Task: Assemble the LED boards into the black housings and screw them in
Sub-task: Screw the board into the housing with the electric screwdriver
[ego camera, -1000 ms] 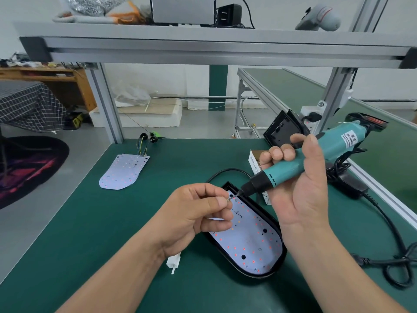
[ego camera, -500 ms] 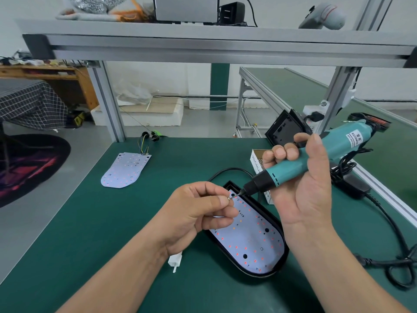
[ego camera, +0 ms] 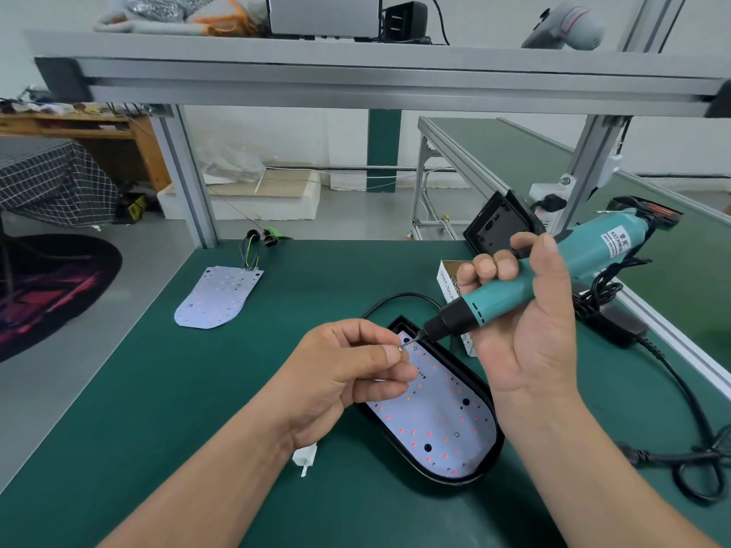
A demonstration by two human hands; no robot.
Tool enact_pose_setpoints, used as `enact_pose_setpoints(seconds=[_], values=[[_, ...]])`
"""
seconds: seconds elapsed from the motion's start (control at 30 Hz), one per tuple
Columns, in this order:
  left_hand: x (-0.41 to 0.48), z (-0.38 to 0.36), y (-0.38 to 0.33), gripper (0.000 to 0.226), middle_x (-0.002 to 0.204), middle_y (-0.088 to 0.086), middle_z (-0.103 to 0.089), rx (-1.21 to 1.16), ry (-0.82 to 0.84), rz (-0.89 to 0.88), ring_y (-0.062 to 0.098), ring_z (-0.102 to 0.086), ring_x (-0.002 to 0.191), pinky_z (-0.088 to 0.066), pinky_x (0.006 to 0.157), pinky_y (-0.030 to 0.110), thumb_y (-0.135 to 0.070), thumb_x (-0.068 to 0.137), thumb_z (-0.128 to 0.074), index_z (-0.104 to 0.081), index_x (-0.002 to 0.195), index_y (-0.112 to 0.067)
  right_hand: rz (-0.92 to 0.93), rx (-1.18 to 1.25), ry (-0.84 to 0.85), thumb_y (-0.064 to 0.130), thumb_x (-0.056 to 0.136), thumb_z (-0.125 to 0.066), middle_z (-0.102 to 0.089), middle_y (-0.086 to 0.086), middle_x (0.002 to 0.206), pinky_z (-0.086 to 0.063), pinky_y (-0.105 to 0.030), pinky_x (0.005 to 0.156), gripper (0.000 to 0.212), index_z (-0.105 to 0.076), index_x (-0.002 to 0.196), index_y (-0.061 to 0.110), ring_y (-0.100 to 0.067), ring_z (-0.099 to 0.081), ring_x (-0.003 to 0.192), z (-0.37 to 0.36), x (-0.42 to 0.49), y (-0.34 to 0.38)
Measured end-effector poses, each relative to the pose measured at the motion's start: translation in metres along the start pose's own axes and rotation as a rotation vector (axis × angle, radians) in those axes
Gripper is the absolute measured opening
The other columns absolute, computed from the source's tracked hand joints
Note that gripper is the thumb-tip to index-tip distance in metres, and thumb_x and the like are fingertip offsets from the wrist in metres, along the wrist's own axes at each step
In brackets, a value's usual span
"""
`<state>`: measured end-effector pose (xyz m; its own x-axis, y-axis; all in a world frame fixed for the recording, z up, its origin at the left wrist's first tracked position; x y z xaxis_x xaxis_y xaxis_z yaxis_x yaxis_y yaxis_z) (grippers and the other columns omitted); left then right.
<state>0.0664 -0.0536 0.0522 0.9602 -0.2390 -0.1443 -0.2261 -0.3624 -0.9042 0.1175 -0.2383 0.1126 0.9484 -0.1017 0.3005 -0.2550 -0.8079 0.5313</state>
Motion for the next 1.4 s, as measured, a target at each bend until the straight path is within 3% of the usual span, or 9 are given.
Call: enact_pose_setpoints(seconds=[0.4, 0.6, 0.8, 1.0, 1.17, 1.23, 1.3, 1.4], values=[[0.0, 0.002, 0.0, 0.017, 0.093, 0.021, -0.076, 0.012, -0.027, -0.018, 0.029, -0.08, 0.084, -0.064, 0.068, 0.031, 0.003, 0.089, -0.079, -0.082, 0.084, -0.013, -0.004, -0.018, 0.015, 0.031, 0.105, -0.06, -0.051, 0.003, 0.074, -0.053, -0.034, 0.085, 0.015, -0.064, 0.098, 0.017, -0.016, -0.055, 0.073, 0.001, -0.001, -0.002], [0.0, 0.01, -0.009, 0.022, 0.087, 0.02, -0.079, 0.234, -0.161, -0.217, 0.033, -0.081, 0.088, -0.064, 0.074, 0.031, 0.004, 0.093, -0.076, -0.081, 0.084, -0.016, 0.004, -0.085, 0.046, 0.042, 0.094, -0.07, -0.053, 0.003, 0.076, -0.052, -0.036, 0.082, 0.021, -0.067, 0.099, 0.021, -0.017, -0.055, 0.073, -0.004, -0.001, -0.005], [0.002, 0.013, -0.009, 0.025, 0.084, 0.015, -0.08, 0.349, -0.168, -0.286, 0.03, -0.081, 0.088, -0.065, 0.075, 0.031, 0.003, 0.094, -0.076, -0.081, 0.086, -0.02, -0.013, -0.055, -0.038, 0.043, 0.1, -0.066, -0.051, 0.003, 0.076, -0.054, -0.034, 0.078, 0.024, -0.062, 0.101, 0.02, -0.015, -0.056, 0.072, 0.006, -0.001, -0.013], [0.005, 0.012, -0.004, 0.025, 0.088, 0.012, -0.081, 0.376, -0.132, -0.284, 0.03, -0.081, 0.09, -0.064, 0.077, 0.031, 0.002, 0.095, -0.075, -0.081, 0.089, -0.022, -0.017, -0.011, -0.095, 0.046, 0.094, -0.072, -0.051, 0.002, 0.076, -0.053, -0.034, 0.08, 0.031, -0.061, 0.102, 0.018, -0.015, -0.056, 0.072, 0.016, 0.001, -0.015], [0.006, 0.015, -0.004, 0.022, 0.102, 0.01, -0.08, 0.331, -0.105, -0.267, 0.031, -0.081, 0.091, -0.064, 0.074, 0.031, -0.007, 0.095, -0.077, -0.077, 0.111, -0.022, -0.021, 0.002, -0.104, 0.045, 0.097, -0.07, -0.052, 0.001, 0.076, -0.053, -0.035, 0.082, 0.03, -0.06, 0.102, 0.017, -0.016, -0.057, 0.073, 0.019, 0.002, -0.016], [0.005, 0.023, -0.01, 0.02, 0.099, 0.003, -0.081, 0.409, -0.19, -0.287, 0.022, -0.079, 0.082, -0.062, 0.066, 0.027, -0.013, 0.099, -0.071, -0.073, 0.116, -0.022, -0.023, 0.0, -0.102, 0.044, 0.097, -0.07, -0.052, 0.001, 0.076, -0.052, -0.035, 0.082, 0.03, -0.06, 0.103, 0.017, -0.016, -0.056, 0.073, 0.019, 0.001, -0.016], [0.002, 0.039, -0.022, 0.015, 0.09, -0.008, -0.078, 0.646, -0.366, -0.335, 0.009, -0.069, 0.069, -0.055, 0.06, 0.022, -0.02, 0.102, -0.067, -0.075, 0.11, -0.029, -0.023, -0.009, -0.094, 0.043, 0.098, -0.07, -0.052, 0.001, 0.076, -0.052, -0.035, 0.081, 0.028, -0.06, 0.102, 0.017, -0.016, -0.056, 0.073, 0.018, 0.001, -0.016], [0.0, 0.05, -0.032, 0.009, 0.086, -0.022, -0.072, 1.077, -0.458, -0.278, 0.005, -0.064, 0.073, -0.056, 0.073, 0.027, -0.042, 0.098, -0.065, -0.072, 0.094, -0.039, -0.032, -0.051, -0.065, 0.041, 0.098, -0.07, -0.052, 0.001, 0.076, -0.054, -0.035, 0.08, 0.025, -0.062, 0.101, 0.017, -0.016, -0.057, 0.073, 0.013, -0.002, -0.018]])
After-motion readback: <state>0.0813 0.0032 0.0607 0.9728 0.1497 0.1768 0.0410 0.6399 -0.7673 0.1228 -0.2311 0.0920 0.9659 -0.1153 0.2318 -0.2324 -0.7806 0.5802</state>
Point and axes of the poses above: each hand's wrist, its own x-axis towards the middle knuckle, its own z-axis out of the back of the hand, y = z × x, the point moved 7 cm from there along x, towards the middle knuckle
